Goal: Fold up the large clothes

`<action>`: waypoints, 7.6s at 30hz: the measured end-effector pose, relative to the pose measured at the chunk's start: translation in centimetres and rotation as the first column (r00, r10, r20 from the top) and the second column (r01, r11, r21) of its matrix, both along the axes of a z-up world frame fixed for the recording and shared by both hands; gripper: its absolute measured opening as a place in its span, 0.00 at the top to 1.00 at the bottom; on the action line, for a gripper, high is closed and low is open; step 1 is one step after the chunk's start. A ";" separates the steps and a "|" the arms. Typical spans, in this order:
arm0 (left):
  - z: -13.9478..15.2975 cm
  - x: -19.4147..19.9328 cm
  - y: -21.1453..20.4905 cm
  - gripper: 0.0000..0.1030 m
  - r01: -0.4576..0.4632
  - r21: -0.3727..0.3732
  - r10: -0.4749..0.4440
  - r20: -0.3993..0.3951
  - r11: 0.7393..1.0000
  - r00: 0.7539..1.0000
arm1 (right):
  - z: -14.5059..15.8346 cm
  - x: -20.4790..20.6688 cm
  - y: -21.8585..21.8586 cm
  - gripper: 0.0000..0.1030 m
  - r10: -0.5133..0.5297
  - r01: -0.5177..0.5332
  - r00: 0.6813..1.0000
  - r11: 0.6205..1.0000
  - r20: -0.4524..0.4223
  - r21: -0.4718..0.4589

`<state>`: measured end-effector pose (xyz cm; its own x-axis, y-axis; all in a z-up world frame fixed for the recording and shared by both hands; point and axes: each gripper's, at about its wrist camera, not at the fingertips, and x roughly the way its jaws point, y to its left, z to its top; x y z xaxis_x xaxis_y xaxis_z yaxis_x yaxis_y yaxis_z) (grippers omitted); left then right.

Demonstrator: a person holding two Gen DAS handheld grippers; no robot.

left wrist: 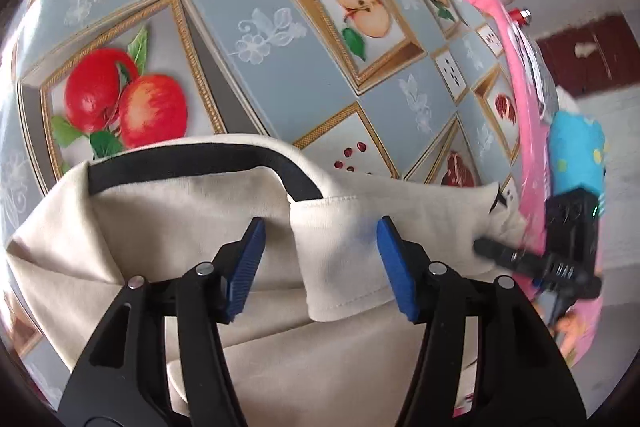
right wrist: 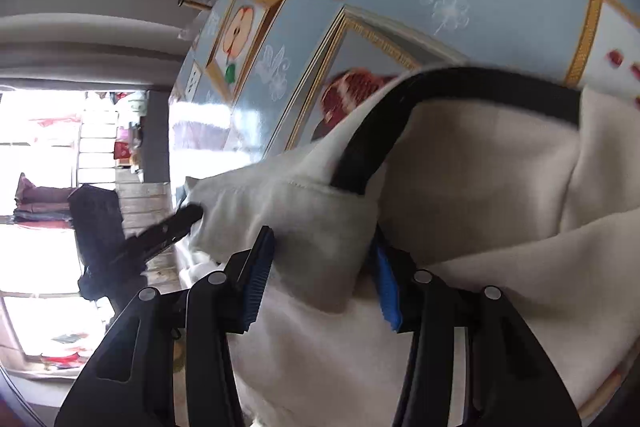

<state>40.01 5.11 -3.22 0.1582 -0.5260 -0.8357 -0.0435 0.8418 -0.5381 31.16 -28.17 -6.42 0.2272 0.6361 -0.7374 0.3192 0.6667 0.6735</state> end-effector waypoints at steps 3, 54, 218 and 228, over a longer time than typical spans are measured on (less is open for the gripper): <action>0.2 -0.3 0.1 0.51 -0.008 -0.058 0.007 -0.016 0.998 1.000 | 0.6 -0.6 0.6 0.62 0.029 -0.029 1.000 1.000 0.011 0.002; 6.9 -6.0 -2.2 0.84 0.257 0.349 -0.401 0.449 0.901 0.799 | 4.2 0.0 12.1 0.81 0.523 -0.321 0.829 0.737 0.200 -0.595; 0.5 -27.5 -2.1 0.07 0.059 0.510 -0.231 0.280 0.858 0.932 | 6.0 -24.8 15.7 0.08 0.260 0.058 0.912 0.684 0.318 -0.727; 4.8 -33.1 2.8 0.07 -0.068 0.471 -0.188 0.475 0.880 0.860 | 6.3 -25.4 16.7 0.09 0.284 0.014 0.882 0.782 0.376 -0.623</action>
<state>6.86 7.94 1.62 0.5949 -0.1275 -0.7937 0.1782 0.9837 -0.0246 5.75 -11.45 -0.17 0.5563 0.1524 -0.8169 -0.0262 0.9858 0.1660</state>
